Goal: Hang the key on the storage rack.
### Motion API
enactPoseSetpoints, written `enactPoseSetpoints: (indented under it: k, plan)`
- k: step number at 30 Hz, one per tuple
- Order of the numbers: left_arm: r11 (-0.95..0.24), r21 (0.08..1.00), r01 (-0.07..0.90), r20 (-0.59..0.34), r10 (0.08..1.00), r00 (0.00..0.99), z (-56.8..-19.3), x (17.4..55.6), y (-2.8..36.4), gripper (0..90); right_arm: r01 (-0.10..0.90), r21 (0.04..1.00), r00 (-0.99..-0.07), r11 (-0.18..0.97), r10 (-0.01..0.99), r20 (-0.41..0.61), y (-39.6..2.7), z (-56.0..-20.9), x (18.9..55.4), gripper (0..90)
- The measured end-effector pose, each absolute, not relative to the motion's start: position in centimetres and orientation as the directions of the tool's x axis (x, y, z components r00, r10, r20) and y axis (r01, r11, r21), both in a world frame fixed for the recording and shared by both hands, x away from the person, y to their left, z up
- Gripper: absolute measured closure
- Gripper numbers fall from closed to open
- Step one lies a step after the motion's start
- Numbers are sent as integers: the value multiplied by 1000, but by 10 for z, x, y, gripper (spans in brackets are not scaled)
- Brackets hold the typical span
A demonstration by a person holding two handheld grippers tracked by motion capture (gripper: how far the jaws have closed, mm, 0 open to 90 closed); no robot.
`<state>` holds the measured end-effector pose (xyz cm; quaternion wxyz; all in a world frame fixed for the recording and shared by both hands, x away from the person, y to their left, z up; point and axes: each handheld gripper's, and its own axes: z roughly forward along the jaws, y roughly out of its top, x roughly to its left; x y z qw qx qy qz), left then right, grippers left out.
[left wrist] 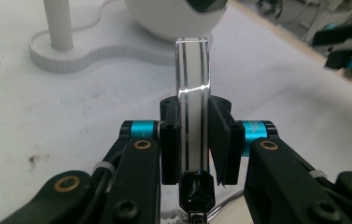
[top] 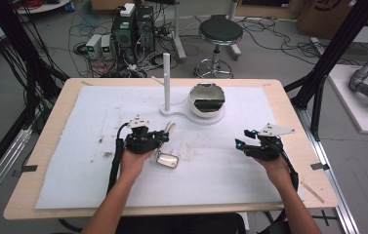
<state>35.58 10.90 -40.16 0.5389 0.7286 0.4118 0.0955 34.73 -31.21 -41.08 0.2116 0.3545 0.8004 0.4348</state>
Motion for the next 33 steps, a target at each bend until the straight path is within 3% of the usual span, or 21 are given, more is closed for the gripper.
enactPoseSetpoints:
  k: [11, 33]
  plan:
    - [36, 894, 447, -385, 575, 722, -366, 380, 130, 750, 365, 859, -658, 360, 752, -35, -311, -407, 348, 448]
    - [179, 855, 486, -513, 428, 744, -329, 452, 139, 750, 330, 866, -670, 375, 740, -65, -308, -403, 349, 459]
